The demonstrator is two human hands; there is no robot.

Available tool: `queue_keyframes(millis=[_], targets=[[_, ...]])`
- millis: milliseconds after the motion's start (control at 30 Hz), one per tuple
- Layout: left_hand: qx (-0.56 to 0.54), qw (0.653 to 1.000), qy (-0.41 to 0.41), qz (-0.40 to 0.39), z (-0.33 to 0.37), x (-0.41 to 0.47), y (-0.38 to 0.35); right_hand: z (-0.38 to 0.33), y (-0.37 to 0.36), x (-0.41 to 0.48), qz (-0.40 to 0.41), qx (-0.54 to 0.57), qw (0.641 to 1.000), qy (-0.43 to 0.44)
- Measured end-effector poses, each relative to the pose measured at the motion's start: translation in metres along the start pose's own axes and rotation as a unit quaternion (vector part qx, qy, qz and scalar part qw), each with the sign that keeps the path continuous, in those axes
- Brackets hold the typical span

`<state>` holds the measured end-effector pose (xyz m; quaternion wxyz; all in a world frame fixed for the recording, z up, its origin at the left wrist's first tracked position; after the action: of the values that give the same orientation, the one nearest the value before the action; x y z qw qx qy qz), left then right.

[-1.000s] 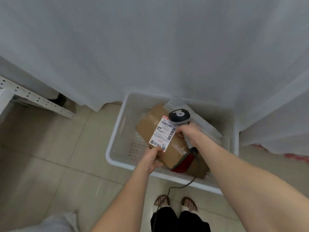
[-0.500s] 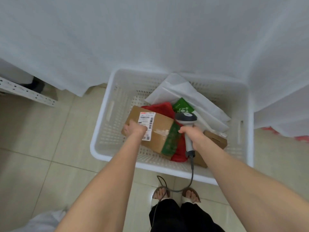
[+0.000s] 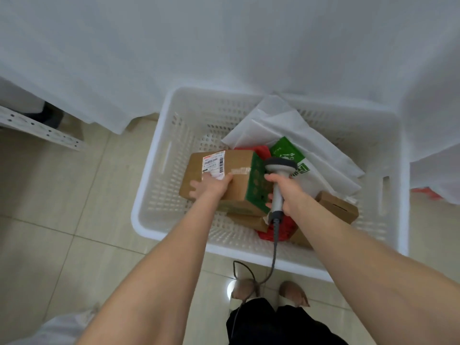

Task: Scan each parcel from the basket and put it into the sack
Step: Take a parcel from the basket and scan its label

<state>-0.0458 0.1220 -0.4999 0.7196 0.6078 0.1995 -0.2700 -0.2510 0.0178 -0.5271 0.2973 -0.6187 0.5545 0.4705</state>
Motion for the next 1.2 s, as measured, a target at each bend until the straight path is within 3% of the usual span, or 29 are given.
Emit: queue_keyframes(millis=[133, 400, 567, 700, 767, 1033, 1200], targets=[[0.001, 0.998, -0.035, -0.046, 0.009, -0.022, -0.006, -0.018, 0.005, -0.012, 0.047, -0.014, 0.998, 0.04], [-0.025, 0.997, -0.064, -0.023, -0.005, -0.005, 0.005, -0.029, -0.009, -0.028, 0.165, -0.272, 0.933, 0.168], [-0.045, 0.998, 0.008, 0.046, -0.027, 0.044, 0.031, -0.034, 0.003, -0.02, 0.187, -0.296, 0.918, 0.184], [-0.199, 0.976, 0.047, -0.075, -0.023, 0.047, -0.003, -0.038, 0.009, 0.004, 0.164, -0.252, 0.938, 0.174], [-0.224, 0.969, 0.053, -0.09, -0.021, 0.041, -0.01, -0.038, 0.011, 0.008, 0.153, -0.238, 0.945, 0.165], [-0.29, 0.939, 0.113, -0.147, -0.017, 0.027, -0.022, -0.043, 0.046, 0.015, 0.179, -0.247, 0.939, 0.157], [-0.248, 0.933, 0.154, -0.212, -0.032, 0.015, -0.044, -0.045, 0.052, 0.024, 0.179, -0.249, 0.937, 0.164]])
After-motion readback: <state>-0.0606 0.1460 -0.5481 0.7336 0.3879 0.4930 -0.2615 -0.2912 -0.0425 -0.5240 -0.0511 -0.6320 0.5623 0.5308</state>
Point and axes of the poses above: each hand's wrist, its own x-axis towards the middle knuckle, its own y-axis out of the back of the hand, z = x × y, the point moved 10 cm from there along x, towards the middle knuckle, and after that the axes turned 10 degrees about z, right-handed, at the moved point
